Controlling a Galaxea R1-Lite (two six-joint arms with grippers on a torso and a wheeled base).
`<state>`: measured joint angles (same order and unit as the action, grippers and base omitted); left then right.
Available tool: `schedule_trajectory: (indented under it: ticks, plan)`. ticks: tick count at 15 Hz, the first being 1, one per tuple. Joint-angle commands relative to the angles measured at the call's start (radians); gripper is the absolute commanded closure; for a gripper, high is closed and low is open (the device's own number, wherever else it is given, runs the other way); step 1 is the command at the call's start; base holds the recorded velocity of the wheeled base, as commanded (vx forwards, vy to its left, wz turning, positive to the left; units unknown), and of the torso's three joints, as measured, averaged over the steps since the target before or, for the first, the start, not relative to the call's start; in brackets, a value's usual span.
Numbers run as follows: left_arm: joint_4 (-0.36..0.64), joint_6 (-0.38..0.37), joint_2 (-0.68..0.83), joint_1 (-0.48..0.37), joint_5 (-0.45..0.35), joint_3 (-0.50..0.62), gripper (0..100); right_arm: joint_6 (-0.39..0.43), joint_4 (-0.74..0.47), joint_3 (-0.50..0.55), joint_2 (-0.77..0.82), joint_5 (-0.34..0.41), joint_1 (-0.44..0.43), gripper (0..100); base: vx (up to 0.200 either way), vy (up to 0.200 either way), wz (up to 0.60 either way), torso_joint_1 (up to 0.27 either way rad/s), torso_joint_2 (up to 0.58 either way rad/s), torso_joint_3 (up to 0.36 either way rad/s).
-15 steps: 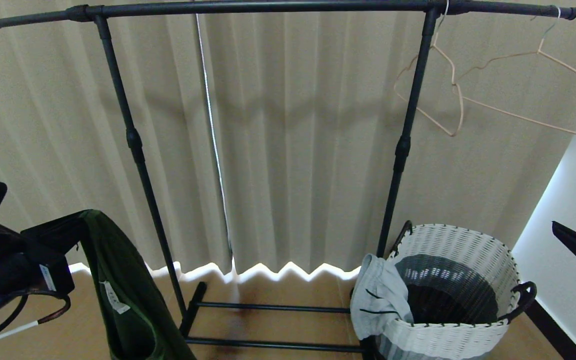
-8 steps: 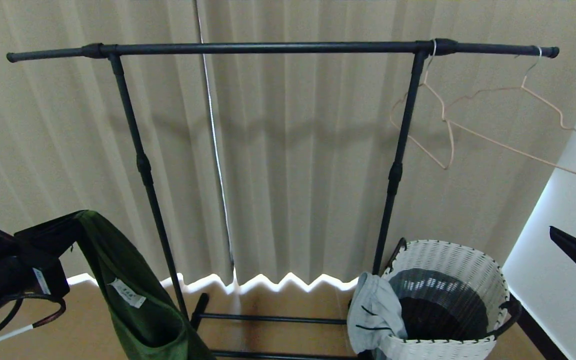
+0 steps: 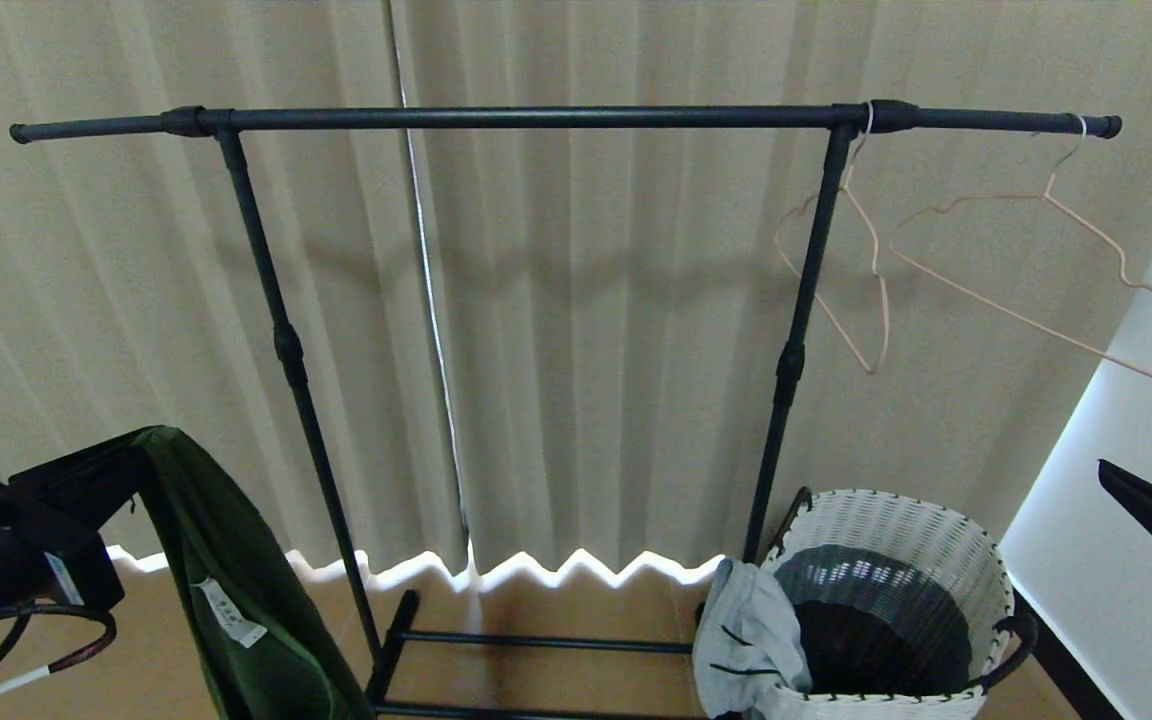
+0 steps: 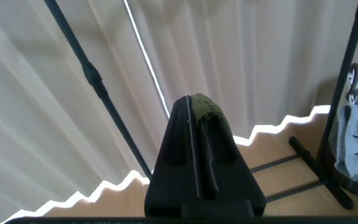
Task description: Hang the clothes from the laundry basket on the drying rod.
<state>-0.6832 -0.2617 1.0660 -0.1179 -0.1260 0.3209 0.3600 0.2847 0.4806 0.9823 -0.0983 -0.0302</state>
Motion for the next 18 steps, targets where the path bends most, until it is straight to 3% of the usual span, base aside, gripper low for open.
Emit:
schedule_trajectory:
  ticks: [1, 13, 18]
  plan:
    - [-0.001, -0.001, -0.004, -0.005, 0.0, -0.002, 100, 0.0, 0.001, -0.001, 0.001, 0.0, 0.0, 0, 0.0, 0.0, 0.0, 0.0, 0.0, 0.0]
    - [-0.001, -0.002, -0.003, -0.013, 0.0, -0.005, 100, 0.0, 0.001, 0.001, 0.002, -0.001, 0.0, 0, 0.0, 0.0, 0.0, 0.0, 0.0, 0.0]
    - [-0.001, -0.028, -0.003, -0.013, 0.0, -0.011, 100, 0.0, 0.001, -0.005, 0.001, 0.0, 0.0, 0, 0.0, 0.0, 0.0, 0.159, -0.34, -0.182]
